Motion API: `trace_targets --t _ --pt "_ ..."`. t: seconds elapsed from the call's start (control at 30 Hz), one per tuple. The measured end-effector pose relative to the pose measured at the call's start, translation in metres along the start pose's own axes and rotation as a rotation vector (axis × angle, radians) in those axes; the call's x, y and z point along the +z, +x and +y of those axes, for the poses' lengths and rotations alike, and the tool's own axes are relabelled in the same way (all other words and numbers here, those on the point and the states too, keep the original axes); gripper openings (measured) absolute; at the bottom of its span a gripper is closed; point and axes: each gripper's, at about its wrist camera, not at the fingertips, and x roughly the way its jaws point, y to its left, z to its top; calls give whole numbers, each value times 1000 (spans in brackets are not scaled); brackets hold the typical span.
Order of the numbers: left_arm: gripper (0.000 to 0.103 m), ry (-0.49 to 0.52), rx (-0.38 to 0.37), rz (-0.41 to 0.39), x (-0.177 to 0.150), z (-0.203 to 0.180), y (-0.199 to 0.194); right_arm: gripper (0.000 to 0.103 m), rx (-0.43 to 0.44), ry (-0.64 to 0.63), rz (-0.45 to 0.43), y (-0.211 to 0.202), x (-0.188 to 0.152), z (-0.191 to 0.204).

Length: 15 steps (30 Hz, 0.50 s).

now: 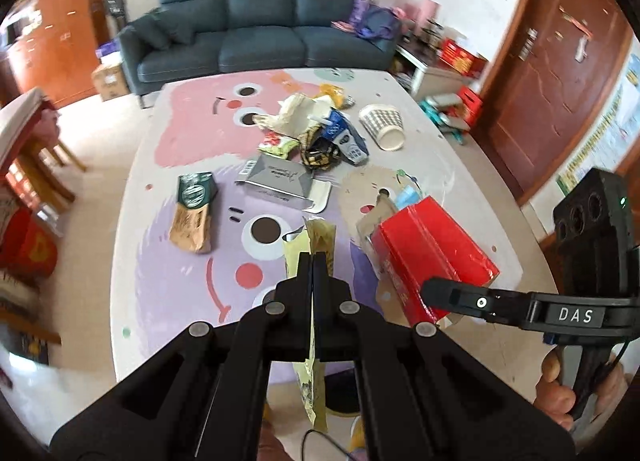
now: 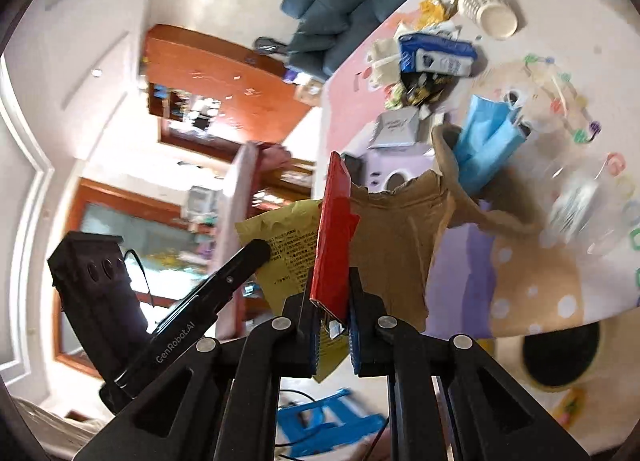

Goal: Collect trash
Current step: 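Carry the packet and red box down over the floor trash bin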

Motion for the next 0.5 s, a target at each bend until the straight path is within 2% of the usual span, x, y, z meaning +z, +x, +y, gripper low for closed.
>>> trace_targets --t 0.07,0.27,0.5 --pt "0 -23 34 -20 -9 -7 -10 11 45 -10 44 -2 -9 -6" --pt "0 -93 128 -66 -48 -32 -43 11 79 -34 173 -5 -36 -24" --pt "0 -172 156 -10 -98 -47 -55 11 59 -55 273 -10 -65 -38"
